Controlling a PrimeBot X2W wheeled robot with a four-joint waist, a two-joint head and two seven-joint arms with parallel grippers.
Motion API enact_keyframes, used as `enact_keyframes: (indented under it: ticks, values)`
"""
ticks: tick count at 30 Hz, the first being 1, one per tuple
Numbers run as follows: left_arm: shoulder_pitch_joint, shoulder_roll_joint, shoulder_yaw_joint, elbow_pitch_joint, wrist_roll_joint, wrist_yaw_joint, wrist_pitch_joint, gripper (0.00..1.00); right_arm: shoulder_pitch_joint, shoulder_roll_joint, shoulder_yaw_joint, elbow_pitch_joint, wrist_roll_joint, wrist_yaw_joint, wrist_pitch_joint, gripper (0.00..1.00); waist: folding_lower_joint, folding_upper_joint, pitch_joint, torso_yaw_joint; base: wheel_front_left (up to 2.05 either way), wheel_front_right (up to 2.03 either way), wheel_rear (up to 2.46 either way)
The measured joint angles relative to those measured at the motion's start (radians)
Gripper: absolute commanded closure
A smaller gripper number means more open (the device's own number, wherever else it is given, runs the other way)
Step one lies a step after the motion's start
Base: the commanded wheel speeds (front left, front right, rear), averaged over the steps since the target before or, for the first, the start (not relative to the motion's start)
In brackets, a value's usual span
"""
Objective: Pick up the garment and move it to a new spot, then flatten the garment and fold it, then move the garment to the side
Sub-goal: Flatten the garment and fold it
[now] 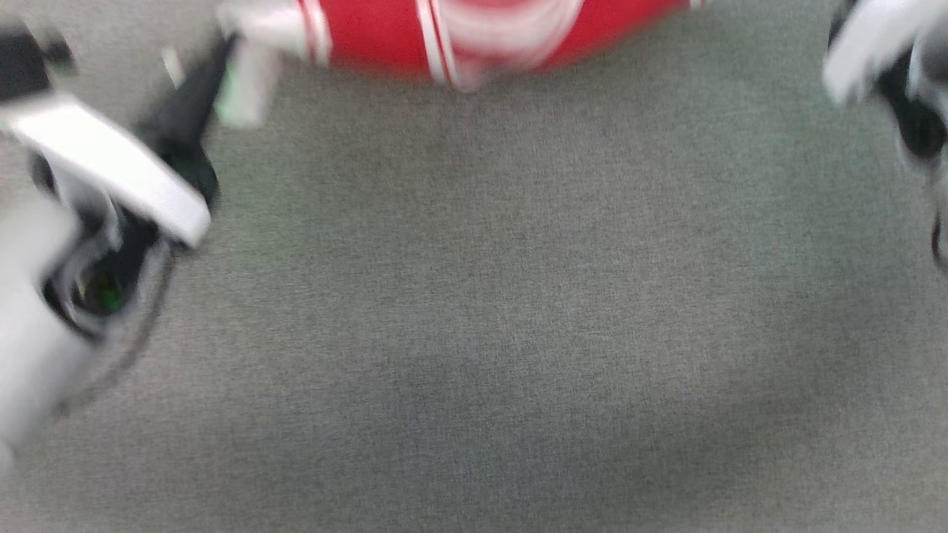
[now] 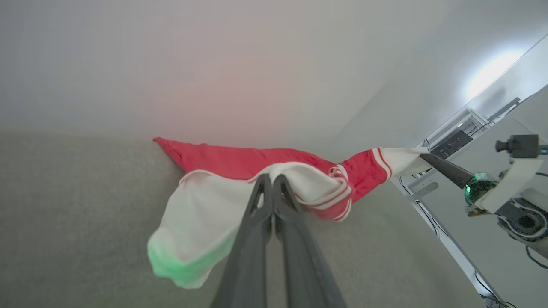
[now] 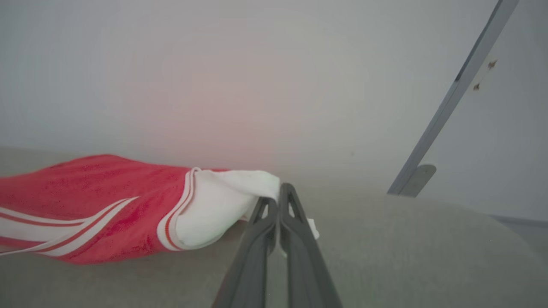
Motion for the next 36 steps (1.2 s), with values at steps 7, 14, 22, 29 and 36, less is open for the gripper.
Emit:
enact_keyframes:
  ticks: [7,14,22,29,36]
  values:
    - [0.335,0.023,0.066,-0.16,0.059,0.0,-0.003,1.0,0.41,-0.201,0.046,-0.337,0.174,0.0,0.163,1.0,0.0,0.0,-0.062,0.013,0.0,0.0,0.0]
    - [0.635,0.048,0.15,-0.283,0.119,0.0,-0.004,1.0,0.746,-0.386,-0.04,-0.621,0.296,0.0,0.29,1.0,0.0,0.0001,-0.113,0.026,0.0,0.0,0.0]
    - [0.887,0.107,0.214,-0.409,0.121,0.0,-0.004,1.0,1.109,-0.482,-0.2,-0.854,0.361,0.0,0.385,1.0,0.0,0.0001,-0.131,0.052,0.0,0.0,0.0]
    - [1.045,0.149,0.266,-0.483,0.13,0.0,-0.004,1.0,1.402,-0.495,-0.386,-1.001,0.37,-0.001,0.443,1.0,0.0,0.0001,-0.132,0.07,0.0,0.0,0.0]
    - [1.106,0.122,0.299,-0.516,0.16,0.0,-0.005,1.0,1.522,-0.392,-0.571,-1.11,0.284,-0.001,0.541,1.0,0.0,0.0001,-0.134,0.072,0.0,0.0,0.0]
